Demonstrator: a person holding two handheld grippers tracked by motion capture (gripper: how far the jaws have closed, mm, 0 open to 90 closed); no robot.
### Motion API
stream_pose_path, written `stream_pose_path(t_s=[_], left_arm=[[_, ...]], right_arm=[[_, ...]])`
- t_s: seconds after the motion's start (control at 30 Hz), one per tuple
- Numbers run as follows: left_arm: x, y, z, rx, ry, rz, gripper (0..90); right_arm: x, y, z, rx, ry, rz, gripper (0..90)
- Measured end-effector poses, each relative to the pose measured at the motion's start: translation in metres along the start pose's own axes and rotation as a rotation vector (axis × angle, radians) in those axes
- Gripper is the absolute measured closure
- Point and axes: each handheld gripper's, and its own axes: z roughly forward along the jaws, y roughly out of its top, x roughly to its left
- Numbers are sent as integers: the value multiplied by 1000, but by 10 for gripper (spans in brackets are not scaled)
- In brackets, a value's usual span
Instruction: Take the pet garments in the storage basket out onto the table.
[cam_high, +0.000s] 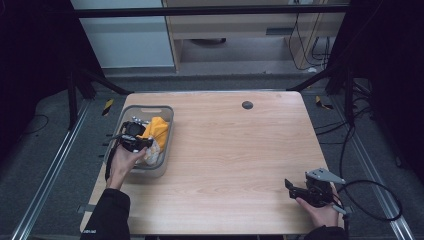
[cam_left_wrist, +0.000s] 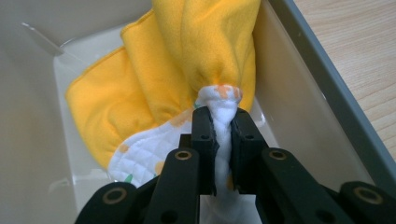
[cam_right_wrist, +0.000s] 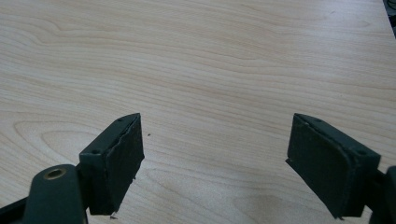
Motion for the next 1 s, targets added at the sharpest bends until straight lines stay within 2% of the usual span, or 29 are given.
stream_pose_path(t_s=[0.07,0.4,0.73,1.0], left_arm=[[2,0,-8,-20,-2,-13,819],[5,3,-36,-66,-26,-13,822],[4,8,-56,-76,-35,20,825],[3,11,-80,-106,-39,41,827]], right_arm=[[0,0,0,0,0,2,182],[0,0,0,-2,-3,-2,182],[0,0,-1,-4,-4,-2,181],[-1,0,-1,-6,-7,-3,180]])
